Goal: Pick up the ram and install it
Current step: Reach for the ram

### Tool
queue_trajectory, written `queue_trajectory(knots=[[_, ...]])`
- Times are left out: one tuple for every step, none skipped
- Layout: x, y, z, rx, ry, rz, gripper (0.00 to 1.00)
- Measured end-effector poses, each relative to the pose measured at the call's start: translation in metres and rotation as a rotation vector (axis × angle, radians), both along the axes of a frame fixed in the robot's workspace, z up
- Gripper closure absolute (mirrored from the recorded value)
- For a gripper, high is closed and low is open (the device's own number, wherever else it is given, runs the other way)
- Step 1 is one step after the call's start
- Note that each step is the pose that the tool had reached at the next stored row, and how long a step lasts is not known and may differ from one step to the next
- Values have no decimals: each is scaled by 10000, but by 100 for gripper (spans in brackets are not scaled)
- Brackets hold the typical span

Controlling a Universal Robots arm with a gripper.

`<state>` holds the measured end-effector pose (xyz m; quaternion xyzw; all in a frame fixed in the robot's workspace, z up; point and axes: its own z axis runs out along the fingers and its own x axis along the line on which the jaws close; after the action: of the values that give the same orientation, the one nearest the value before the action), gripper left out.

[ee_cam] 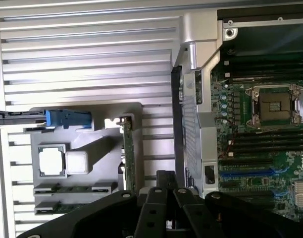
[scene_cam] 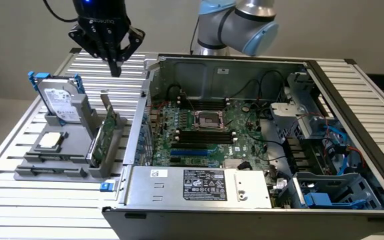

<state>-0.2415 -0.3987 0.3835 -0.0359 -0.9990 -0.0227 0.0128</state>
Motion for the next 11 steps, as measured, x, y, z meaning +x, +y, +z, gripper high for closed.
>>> queue_trajectory(knots=[[-45, 0, -6, -2, 22, -1, 89], [-90, 0, -12, -3, 43, -1, 89], [-136, 0, -18, -5, 64, 0, 89], [-181, 1, -24, -6, 82, 0, 89], [-226, 1, -30, -9, 100, -1, 89], [-271, 1, -37, -12, 116, -1, 89], [-321, 1, -45, -14, 129, -2, 89], [-365, 1, -53, -17, 136, 0, 89], [-409, 1, -61, -21, 143, 0, 89], [-455, 1, -71, -23, 145, 0, 89], [-500, 1, -81, -27, 146, -1, 89]])
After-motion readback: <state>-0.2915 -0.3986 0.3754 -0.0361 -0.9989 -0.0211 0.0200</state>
